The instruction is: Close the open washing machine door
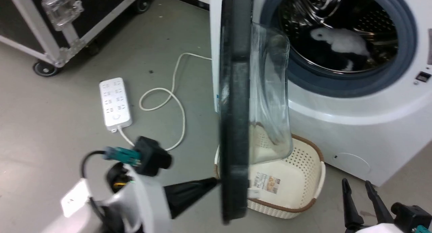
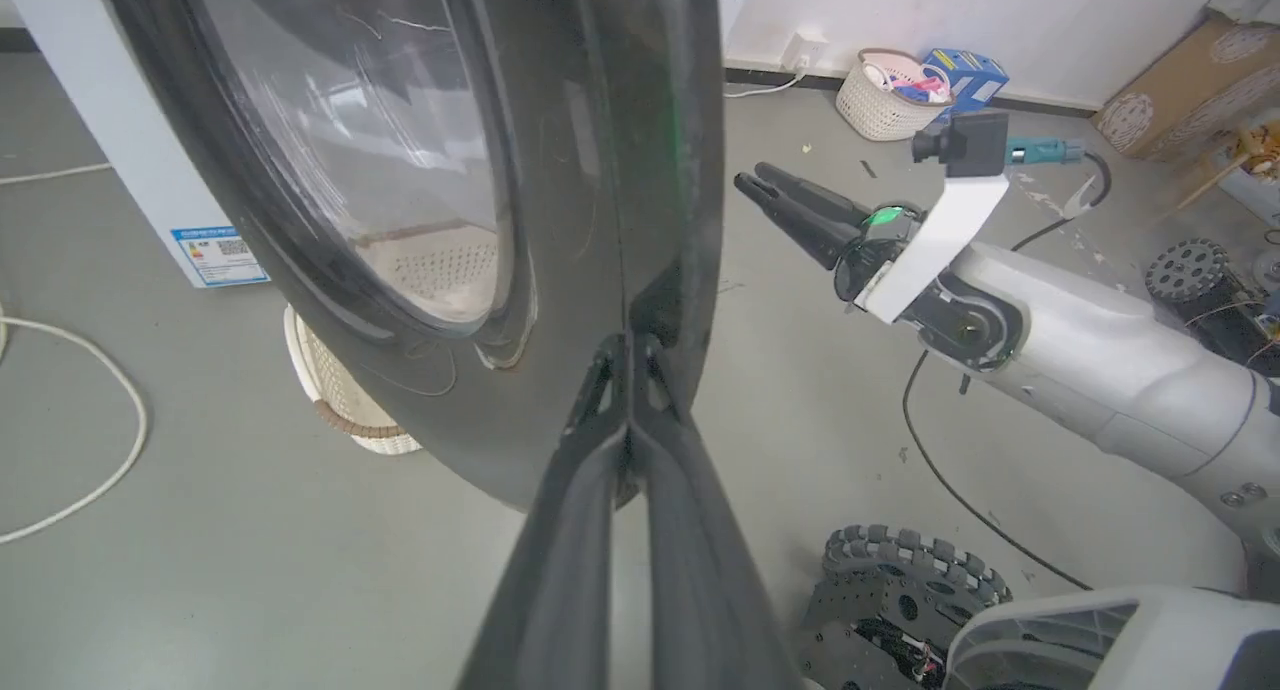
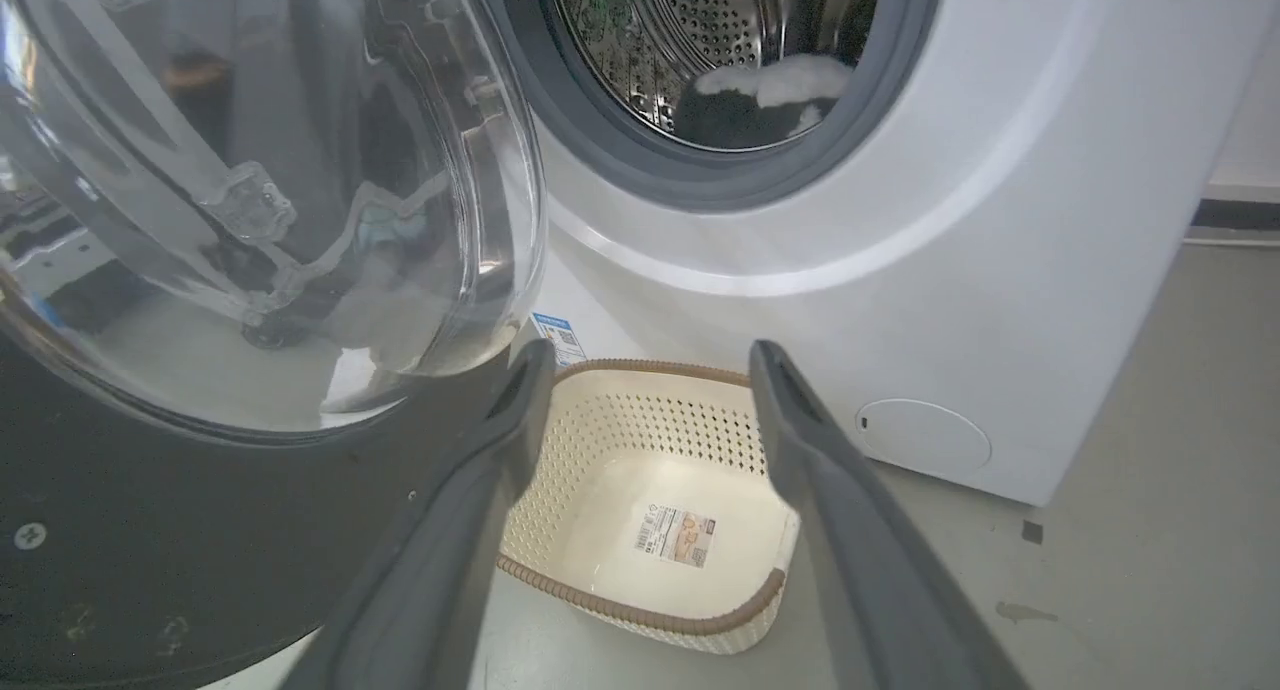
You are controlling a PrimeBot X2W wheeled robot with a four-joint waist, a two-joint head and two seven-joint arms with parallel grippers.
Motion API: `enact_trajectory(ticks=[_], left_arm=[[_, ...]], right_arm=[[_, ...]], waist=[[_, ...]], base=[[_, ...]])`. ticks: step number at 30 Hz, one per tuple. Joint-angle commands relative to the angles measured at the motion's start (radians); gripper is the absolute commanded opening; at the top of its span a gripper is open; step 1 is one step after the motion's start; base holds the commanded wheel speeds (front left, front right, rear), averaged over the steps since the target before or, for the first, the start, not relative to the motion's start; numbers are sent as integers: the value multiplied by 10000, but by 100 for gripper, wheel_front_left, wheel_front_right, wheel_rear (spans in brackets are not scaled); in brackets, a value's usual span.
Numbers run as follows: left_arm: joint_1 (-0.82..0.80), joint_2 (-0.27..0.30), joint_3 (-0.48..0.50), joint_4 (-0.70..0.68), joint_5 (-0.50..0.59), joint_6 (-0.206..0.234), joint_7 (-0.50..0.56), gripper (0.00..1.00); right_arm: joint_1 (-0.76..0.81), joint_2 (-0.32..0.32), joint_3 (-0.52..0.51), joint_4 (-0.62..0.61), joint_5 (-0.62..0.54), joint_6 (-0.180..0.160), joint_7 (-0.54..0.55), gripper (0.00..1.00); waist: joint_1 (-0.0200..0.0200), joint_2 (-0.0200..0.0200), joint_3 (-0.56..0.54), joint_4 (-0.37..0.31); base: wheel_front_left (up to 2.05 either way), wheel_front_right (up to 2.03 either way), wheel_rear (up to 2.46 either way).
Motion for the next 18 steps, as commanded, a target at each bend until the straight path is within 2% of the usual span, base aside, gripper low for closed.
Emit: enact_trajectory(ticks=[1, 2, 3, 5, 6, 7, 8, 13, 18], left_arm=[[-284, -61, -324, -42, -67, -78, -136, 0], [-606, -351, -821, 208, 204, -100, -536, 0], [-606, -351, -821, 208, 204, -100, -536, 0], [-1129, -978, -1539, 898, 703, -115, -1114, 0], [-1129, -978, -1539, 898, 703, -115, -1114, 0], [-1464, -1486, -1833, 1569, 1098, -115, -1571, 0], [-1464, -1486, -1833, 1569, 1098, -115, -1571, 0], [-2373, -2686, -2227, 3491, 2209, -110, -2706, 0], [-3286, -3750, -2346, 5282, 2858, -102, -3609, 0]], right_arm=[[-32, -3, -64, 81, 100, 10, -113, 100], [-73, -3, -154, 144, 142, 10, -161, 100], [-73, -3, -154, 144, 142, 10, -161, 100], [-134, -3, -293, 114, 185, 10, -193, 100], [-134, -3, -293, 114, 185, 10, -193, 100], [-169, -3, -320, 85, 167, 10, -194, 100], [-169, -3, -320, 85, 167, 10, -194, 100], [-277, -3, -331, 6, 247, 10, -195, 100], [-399, -3, -275, -21, 345, 10, -196, 100]], waist=[[1, 0, 36, -190], [1, 0, 81, -442], [1, 0, 81, -442], [1, 0, 160, -889], [1, 0, 160, -889], [1, 0, 197, -1272], [1, 0, 197, -1272], [1, 0, 351, -2262], [1, 0, 544, -3328]], base=[[0, 0, 0], [0, 0, 0], [0, 0, 0], [0, 0, 0], [0, 0, 0], [0, 0, 0], [0, 0, 0], [0, 0, 0], [0, 0, 0]])
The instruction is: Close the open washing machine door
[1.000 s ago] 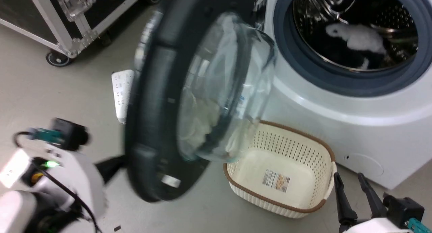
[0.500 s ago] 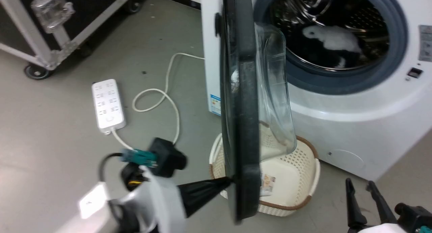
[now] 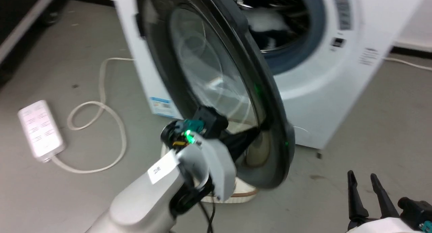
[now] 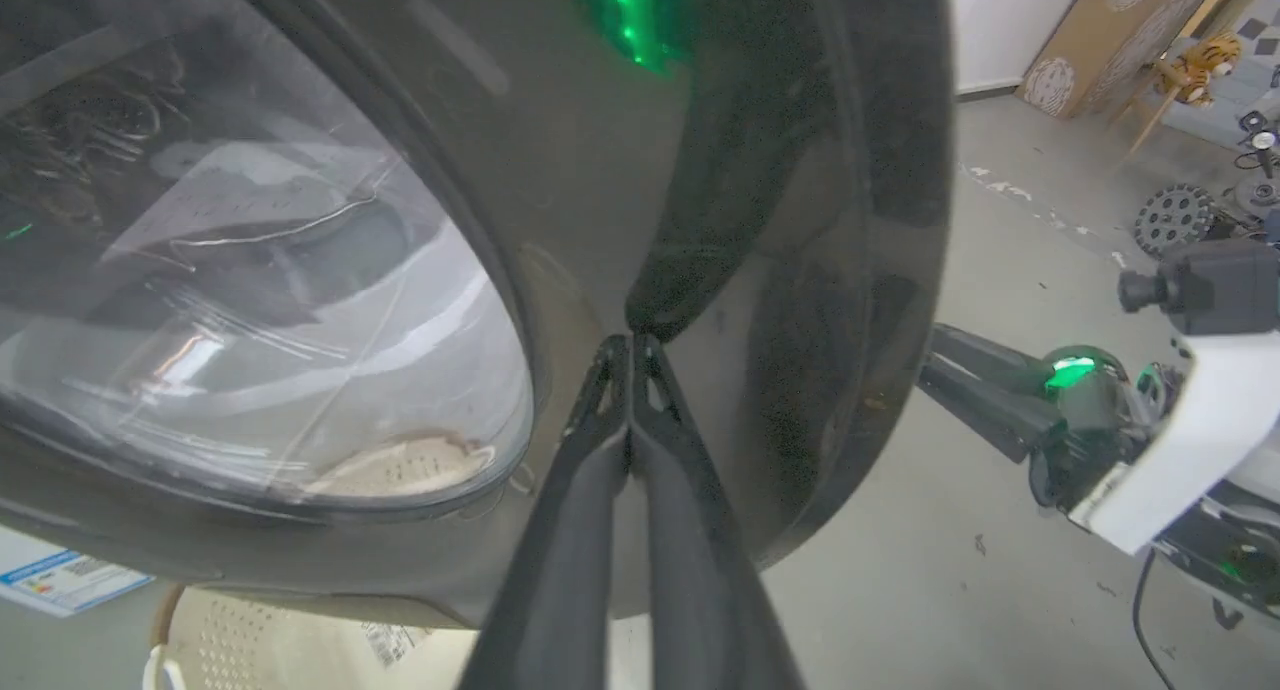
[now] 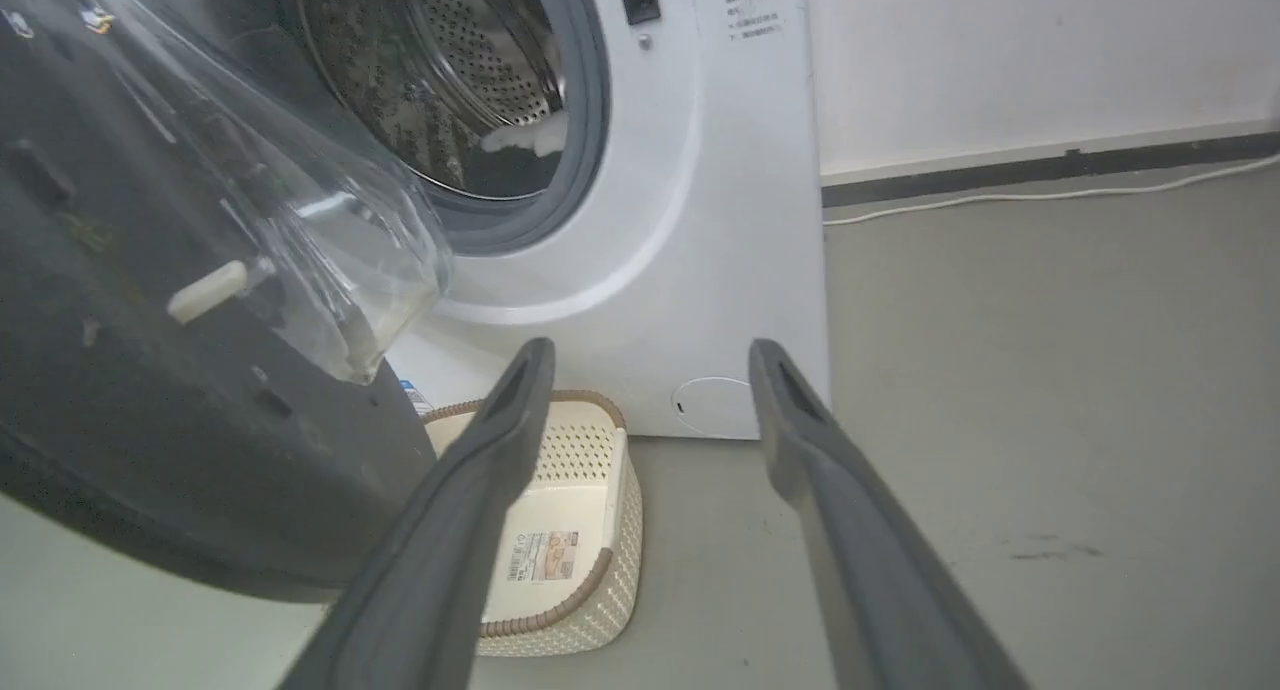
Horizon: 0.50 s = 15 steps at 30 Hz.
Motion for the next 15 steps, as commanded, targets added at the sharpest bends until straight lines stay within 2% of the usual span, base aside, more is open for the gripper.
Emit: enact_trajectory(ticks=[1, 9, 15], left_arm=[[-350, -280, -13, 310, 129, -32, -235, 0], [-2021, -1484, 84, 2879, 715, -5, -1391, 0], [-2928, -2061, 497, 4438, 598, 24, -2322, 0]], right_arm=[[-163, -4, 16, -39, 66, 10, -40, 100], [-299, -4, 89, -57, 283, 10, -41, 100], [-245, -4, 98, -64, 292, 10, -41, 100]], waist=[[-1, -1, 217, -827], [-1, -1, 500, -2146], [-1, -1, 419, -2335]], base=[[0, 0, 0], [0, 0, 0], [0, 0, 0]])
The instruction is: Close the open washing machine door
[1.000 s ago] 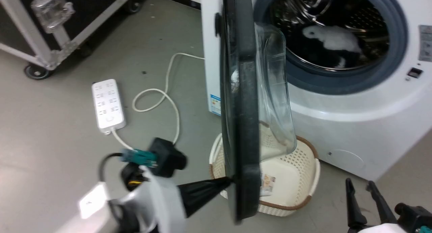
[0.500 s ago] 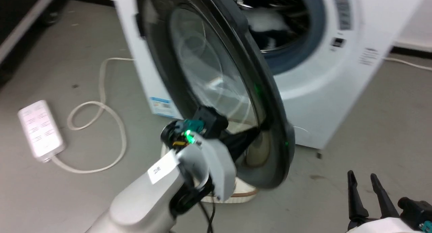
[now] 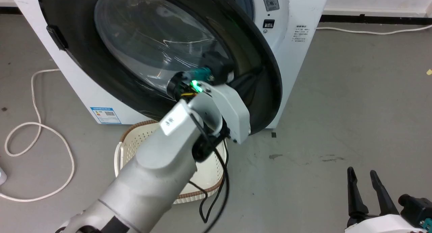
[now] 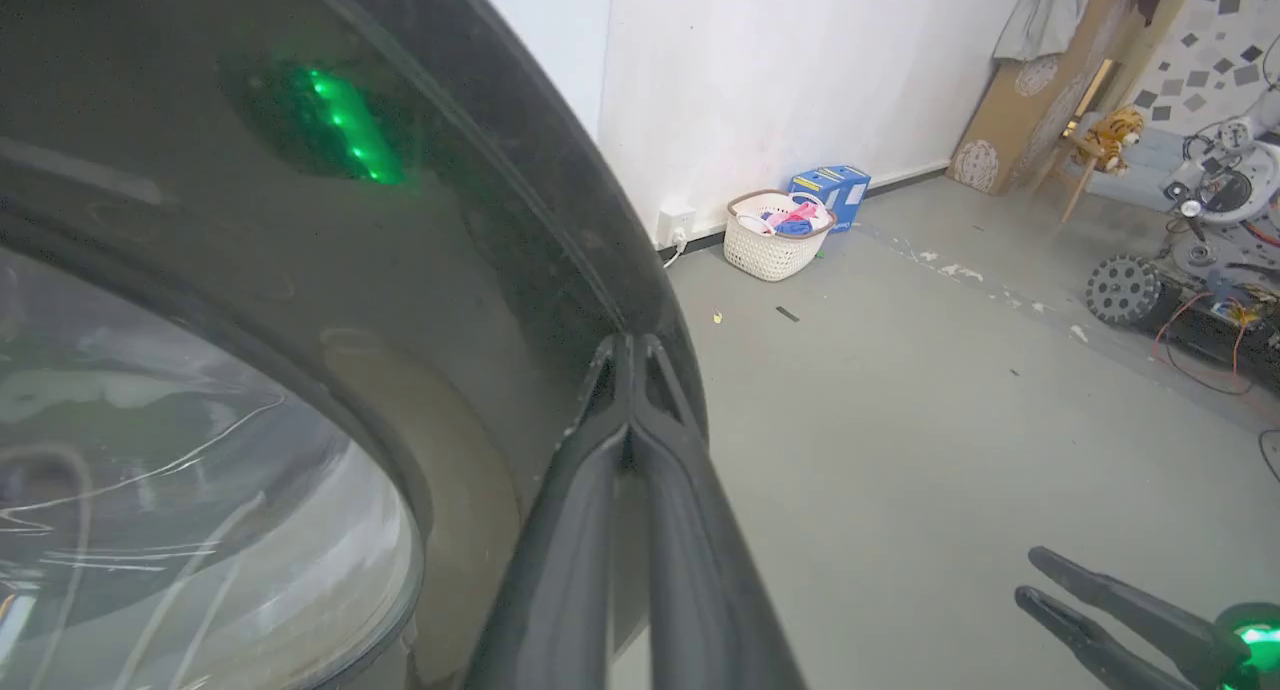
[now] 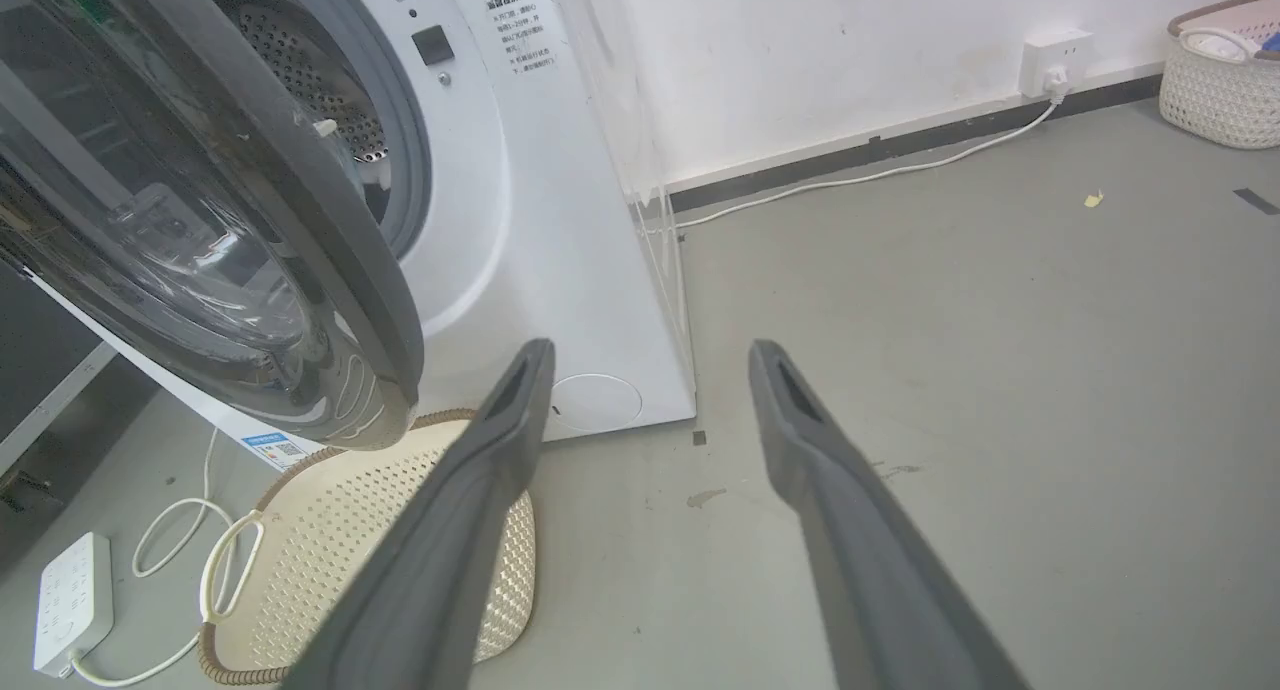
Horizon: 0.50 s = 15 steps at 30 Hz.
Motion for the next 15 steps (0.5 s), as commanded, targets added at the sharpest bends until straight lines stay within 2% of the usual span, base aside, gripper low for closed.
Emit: enact_trajectory(ticks=[1, 4, 8, 12, 15], left_arm=[[-178, -38, 191, 222, -175, 12, -252, 0], [-374, -95, 618, 533, -434, 63, -831, 0], [-471, 278, 1293, 694, -503, 444, -1760, 0], [-121, 1028, 2091, 512, -274, 1288, -2314, 0], [547, 1611, 2872, -186, 54, 1968, -2428, 0]], right_arm=[[-82, -3, -18, -29, 8, 10, -39, 100], [30, -3, -87, -29, -50, 10, -39, 100], [154, -3, -51, -22, -123, 10, -39, 100], [250, -3, 53, -51, -135, 10, -39, 100], [310, -3, 147, -114, -143, 10, -39, 100]], waist=[[-2, -1, -118, 64], [-2, -1, -372, 331], [-2, -1, -730, 702], [-2, -1, -981, 1055], [-2, -1, -1079, 1272]], base=[[0, 0, 0], [0, 0, 0], [0, 0, 0], [0, 0, 0], [0, 0, 0]])
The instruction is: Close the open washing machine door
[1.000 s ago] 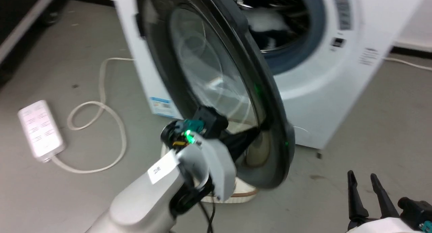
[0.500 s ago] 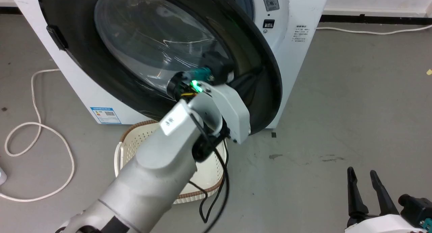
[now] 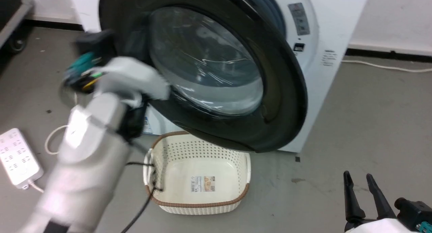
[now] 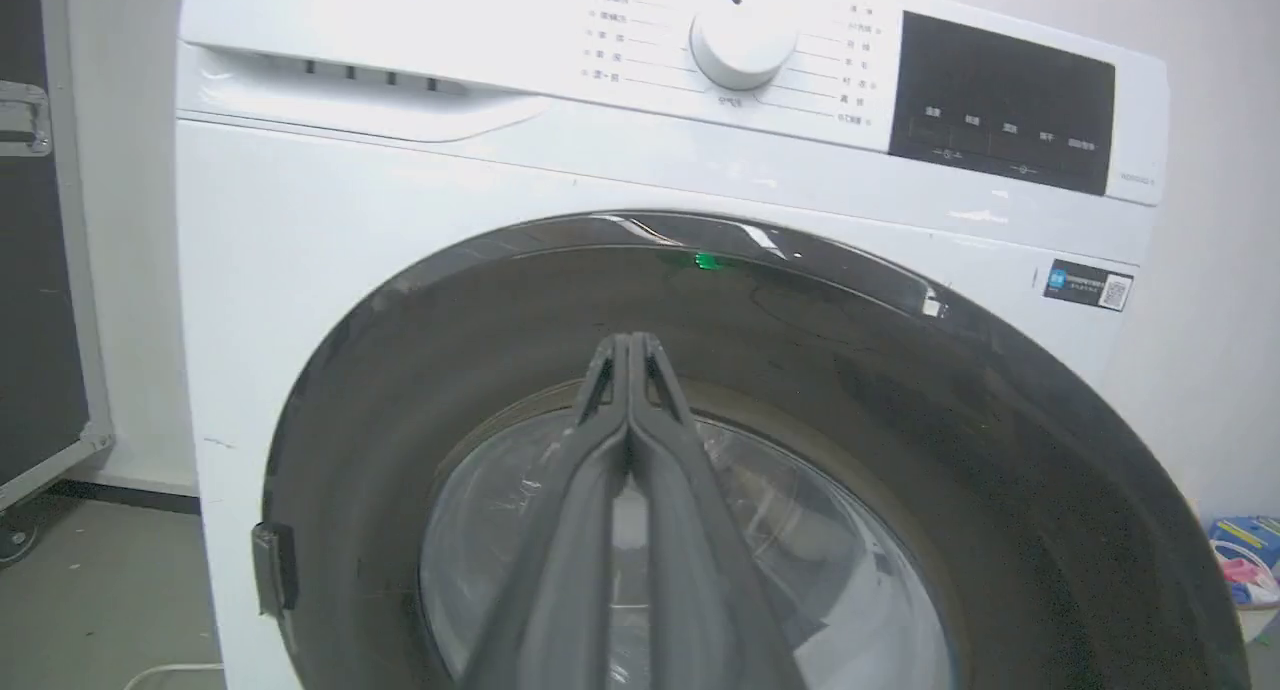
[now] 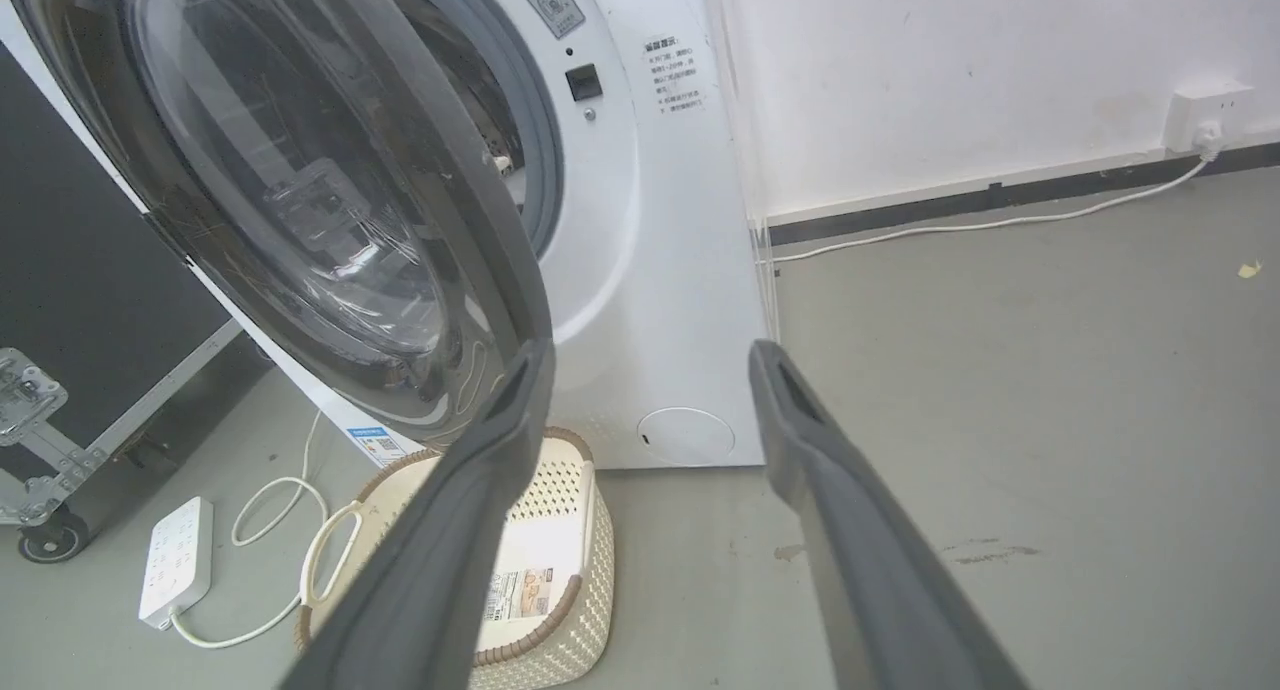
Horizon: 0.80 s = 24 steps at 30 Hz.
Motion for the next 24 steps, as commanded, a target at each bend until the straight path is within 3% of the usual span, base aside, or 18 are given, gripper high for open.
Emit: enact_trajectory(ticks=[1, 7, 8, 15, 23, 24], left_arm=[[631, 222, 475, -562, 272, 323, -45, 0], [3192, 1041, 1701, -2475, 1449, 959, -52, 0], [4421, 1292, 1896, -3010, 1742, 1029, -53, 0], [6541, 1477, 1537, -3191, 1572, 782, 121, 0], [7818, 1233, 1575, -3392, 794, 657, 304, 0], [7885, 1213, 1597, -3419, 766, 674, 283, 22]], right_arm=[[139, -4, 8, -107, -58, 8, -39, 100], [297, -4, 102, -164, -63, 8, -39, 100], [372, -4, 137, -162, -75, 8, -39, 100], [416, -4, 205, -271, -63, 8, -39, 100], [530, -4, 316, -277, -145, 8, -39, 100], [544, -4, 322, -276, -185, 8, -39, 100]], waist=[[1, -1, -151, 232], [1, -1, -381, 436], [1, -1, -474, 481], [1, -1, -527, 481], [1, -1, -533, 453], [1, -1, -538, 461]], base=[[0, 0, 0], [0, 0, 0], [0, 0, 0], [0, 0, 0], [0, 0, 0], [0, 0, 0]])
